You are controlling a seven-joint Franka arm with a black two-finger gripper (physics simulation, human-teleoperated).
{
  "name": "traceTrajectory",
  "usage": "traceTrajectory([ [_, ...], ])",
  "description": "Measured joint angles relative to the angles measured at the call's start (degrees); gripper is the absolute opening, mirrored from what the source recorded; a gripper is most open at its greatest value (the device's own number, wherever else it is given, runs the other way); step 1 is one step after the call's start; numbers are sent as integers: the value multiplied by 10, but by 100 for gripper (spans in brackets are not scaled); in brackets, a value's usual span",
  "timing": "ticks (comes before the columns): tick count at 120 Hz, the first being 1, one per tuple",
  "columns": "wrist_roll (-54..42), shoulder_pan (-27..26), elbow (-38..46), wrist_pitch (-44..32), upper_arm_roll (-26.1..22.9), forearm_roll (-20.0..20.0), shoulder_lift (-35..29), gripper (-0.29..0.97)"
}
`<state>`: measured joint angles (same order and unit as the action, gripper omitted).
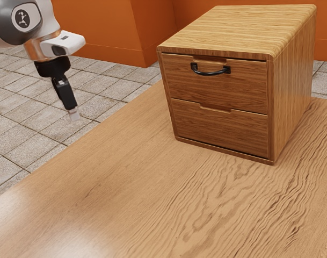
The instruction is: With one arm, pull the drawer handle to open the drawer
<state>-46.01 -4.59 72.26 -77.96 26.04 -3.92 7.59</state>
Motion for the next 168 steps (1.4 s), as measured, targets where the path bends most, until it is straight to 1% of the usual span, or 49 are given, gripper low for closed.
traceTrajectory([
  [19,-24,21,2,-2,0,-21,-5,68],
  [27,-32,14,-1,-3,-3,-24,-47,68],
  [38,-42,4,-2,-3,-10,-53,-114,68],
  [45,-47,-5,-2,1,-16,-64,-136,68],
  [56,-55,-21,6,11,-17,-76,-140,68],
  [73,-92,-49,4,19,-18,-79,-128,68],
  [93,-148,-47,5,44,-19,-63,-124,68],
  [111,-225,-67,2,27,-24,-57,-118,68],
  [115,-243,-59,2,18,-41,-49,-120,68],
  [122,-271,-32,6,-3,-97,-25,-124,68],
  [126,-286,-31,6,-17,-121,-13,-123,68],
  [130,-300,-37,5,-29,-135,-3,-117,68],
  [141,-335,-55,-3,-63,-148,12,-87,68],
  [158,-380,-80,-11,-114,-153,22,-53,68],
  [168,-402,-75,-12,-139,-161,24,-44,68],
])
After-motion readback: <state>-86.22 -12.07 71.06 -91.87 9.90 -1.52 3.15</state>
